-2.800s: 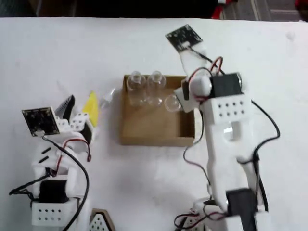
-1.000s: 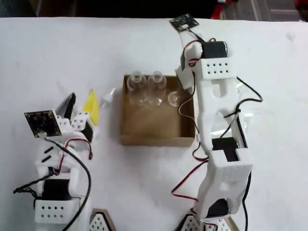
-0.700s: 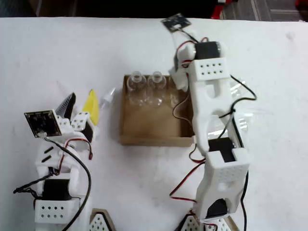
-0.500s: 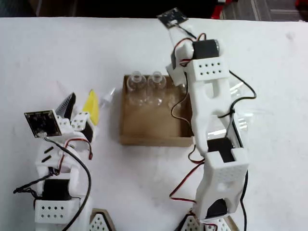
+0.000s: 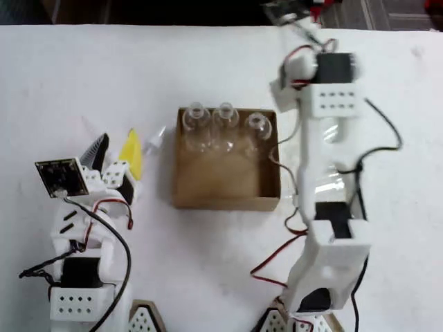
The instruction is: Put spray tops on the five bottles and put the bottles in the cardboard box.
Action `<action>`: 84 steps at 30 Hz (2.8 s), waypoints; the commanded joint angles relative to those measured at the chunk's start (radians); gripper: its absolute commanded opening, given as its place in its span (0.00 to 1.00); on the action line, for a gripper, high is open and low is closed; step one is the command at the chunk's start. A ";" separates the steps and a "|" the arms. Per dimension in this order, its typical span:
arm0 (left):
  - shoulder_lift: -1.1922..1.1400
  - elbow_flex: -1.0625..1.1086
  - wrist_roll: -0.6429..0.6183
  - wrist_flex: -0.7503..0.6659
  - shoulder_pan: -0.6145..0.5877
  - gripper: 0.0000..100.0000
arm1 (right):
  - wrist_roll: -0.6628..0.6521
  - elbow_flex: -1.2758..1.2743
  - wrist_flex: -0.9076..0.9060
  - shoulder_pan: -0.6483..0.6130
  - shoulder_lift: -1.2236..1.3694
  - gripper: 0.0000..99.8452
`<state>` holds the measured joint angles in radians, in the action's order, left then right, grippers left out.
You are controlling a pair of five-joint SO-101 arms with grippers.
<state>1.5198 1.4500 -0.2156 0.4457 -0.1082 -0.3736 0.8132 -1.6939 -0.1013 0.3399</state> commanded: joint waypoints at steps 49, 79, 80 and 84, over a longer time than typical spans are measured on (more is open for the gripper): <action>0.012 -0.002 0.038 -0.032 -0.007 0.18 | -0.761 -0.583 0.315 0.306 -0.173 0.18; 0.008 -0.002 0.040 -0.035 -0.007 0.18 | -1.120 -0.575 0.433 0.220 0.136 0.35; 0.008 -0.002 0.040 -0.035 -0.007 0.18 | -1.120 -0.575 0.433 0.219 0.143 0.35; 0.008 -0.002 0.040 -0.037 -0.007 0.18 | -1.125 -0.575 0.433 0.206 0.173 0.35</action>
<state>1.5198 1.4576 -0.1849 0.4457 -0.1082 -1.4830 0.2225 -1.2674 0.1243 0.5071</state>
